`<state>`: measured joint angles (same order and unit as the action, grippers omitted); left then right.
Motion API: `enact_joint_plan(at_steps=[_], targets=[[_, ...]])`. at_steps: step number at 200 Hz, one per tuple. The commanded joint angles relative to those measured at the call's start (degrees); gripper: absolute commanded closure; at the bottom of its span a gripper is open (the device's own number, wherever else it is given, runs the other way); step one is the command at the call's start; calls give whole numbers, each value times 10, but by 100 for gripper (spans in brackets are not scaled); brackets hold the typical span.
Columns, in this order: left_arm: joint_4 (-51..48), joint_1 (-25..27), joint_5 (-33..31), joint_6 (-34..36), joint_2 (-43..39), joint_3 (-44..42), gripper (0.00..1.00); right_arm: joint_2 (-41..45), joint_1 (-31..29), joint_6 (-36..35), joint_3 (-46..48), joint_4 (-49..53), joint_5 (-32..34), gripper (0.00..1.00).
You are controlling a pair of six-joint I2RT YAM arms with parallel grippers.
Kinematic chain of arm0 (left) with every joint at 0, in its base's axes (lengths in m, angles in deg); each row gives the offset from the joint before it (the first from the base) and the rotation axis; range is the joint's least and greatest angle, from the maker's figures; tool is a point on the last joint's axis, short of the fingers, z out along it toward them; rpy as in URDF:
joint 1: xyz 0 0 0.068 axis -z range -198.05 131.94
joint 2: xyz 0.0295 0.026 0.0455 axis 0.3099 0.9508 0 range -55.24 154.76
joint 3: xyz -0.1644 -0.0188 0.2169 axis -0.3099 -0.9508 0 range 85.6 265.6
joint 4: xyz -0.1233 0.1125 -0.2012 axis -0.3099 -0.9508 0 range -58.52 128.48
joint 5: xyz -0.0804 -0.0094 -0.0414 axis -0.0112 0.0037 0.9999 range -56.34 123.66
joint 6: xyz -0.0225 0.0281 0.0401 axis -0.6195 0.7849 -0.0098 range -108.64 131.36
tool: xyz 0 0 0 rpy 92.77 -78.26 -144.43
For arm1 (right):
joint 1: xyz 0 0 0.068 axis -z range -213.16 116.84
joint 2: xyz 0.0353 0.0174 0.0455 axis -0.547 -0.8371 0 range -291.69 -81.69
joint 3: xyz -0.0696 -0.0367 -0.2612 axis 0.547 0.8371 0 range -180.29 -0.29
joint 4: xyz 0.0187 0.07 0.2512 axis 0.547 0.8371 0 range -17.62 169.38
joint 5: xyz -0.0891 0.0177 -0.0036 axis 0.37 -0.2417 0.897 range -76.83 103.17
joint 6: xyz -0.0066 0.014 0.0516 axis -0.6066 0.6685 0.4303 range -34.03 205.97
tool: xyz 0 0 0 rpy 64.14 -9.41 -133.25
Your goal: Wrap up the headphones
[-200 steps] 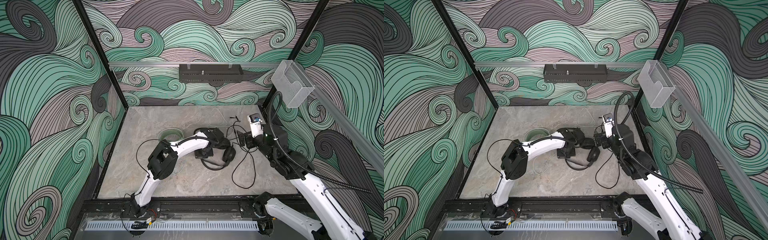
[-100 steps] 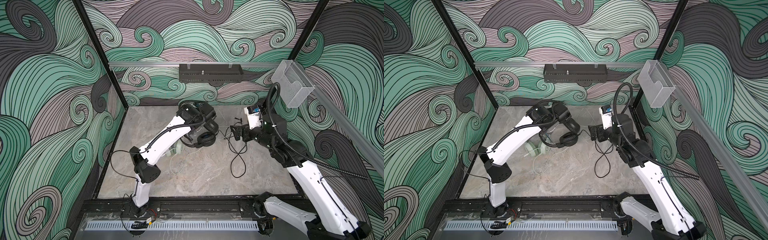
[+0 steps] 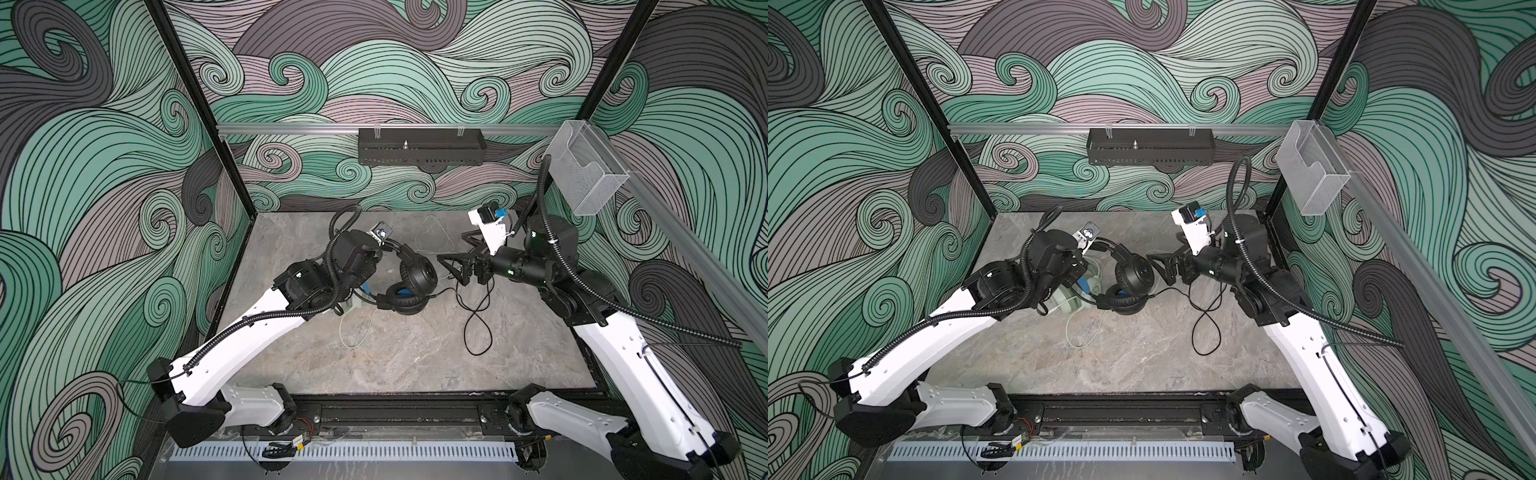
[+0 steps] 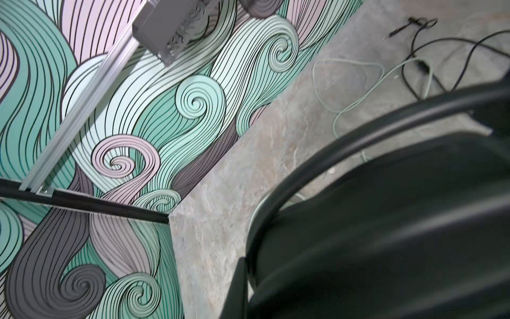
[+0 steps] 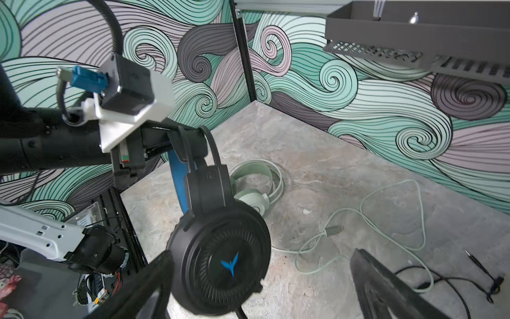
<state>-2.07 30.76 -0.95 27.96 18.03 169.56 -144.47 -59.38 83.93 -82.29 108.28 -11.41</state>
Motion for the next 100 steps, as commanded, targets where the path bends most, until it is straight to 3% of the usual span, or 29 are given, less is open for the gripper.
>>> enact_joint_plan(at_steps=[1, 26, 100], targets=[[146, -2, 69, 32, 4, -23, 100, -15, -5, -7, 3, -4, -45, 1], [164, -2, 78, 37, 39, -22, 100, -5, -8, 37, 35, -36, -58, 0], [248, 2, 164, 68, 66, -58, 100, 11, -8, 52, 135, -51, -93, 0]])
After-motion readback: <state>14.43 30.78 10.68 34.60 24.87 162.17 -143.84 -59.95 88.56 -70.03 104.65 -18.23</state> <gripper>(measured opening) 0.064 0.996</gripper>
